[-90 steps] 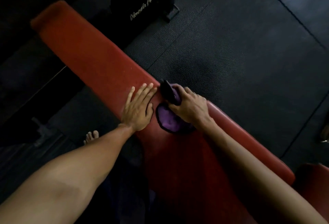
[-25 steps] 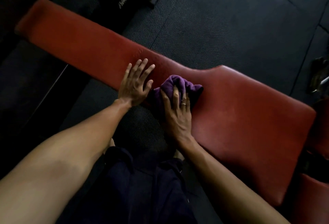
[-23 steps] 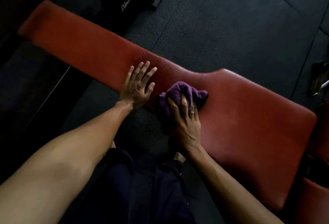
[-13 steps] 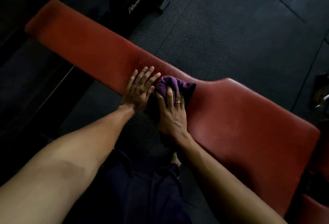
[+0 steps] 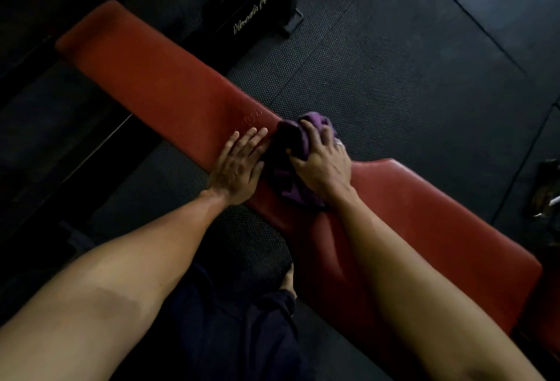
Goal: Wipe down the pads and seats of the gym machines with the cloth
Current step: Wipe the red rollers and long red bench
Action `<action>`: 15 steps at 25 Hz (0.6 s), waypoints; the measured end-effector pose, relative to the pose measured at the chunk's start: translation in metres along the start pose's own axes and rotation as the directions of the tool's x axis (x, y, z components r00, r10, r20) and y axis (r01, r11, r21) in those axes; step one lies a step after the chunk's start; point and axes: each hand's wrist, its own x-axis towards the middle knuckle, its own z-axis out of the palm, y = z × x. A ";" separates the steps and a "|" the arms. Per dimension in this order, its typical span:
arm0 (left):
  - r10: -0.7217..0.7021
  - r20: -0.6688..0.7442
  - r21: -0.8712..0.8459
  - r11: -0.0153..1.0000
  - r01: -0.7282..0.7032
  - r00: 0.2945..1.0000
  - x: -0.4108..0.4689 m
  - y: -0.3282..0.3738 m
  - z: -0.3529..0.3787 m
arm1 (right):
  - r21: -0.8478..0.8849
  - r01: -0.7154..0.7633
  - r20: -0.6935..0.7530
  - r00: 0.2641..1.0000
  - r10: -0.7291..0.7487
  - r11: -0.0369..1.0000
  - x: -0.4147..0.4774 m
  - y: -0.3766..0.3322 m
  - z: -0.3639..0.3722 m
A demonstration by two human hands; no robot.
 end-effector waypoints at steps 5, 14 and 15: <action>-0.014 -0.002 -0.010 1.000 0.013 1.000 0.002 -0.001 -0.002 | -0.007 0.052 -0.215 0.975 -0.053 0.999 -0.076 -0.014 0.023; -0.158 0.014 0.036 0.987 0.157 0.987 0.061 -0.057 -0.019 | 0.076 -0.056 0.024 0.998 0.054 0.996 0.046 -0.033 0.005; -0.157 0.035 0.050 0.987 0.155 0.987 0.064 -0.065 -0.021 | 0.057 -0.050 0.006 0.999 0.050 0.997 0.038 -0.025 0.002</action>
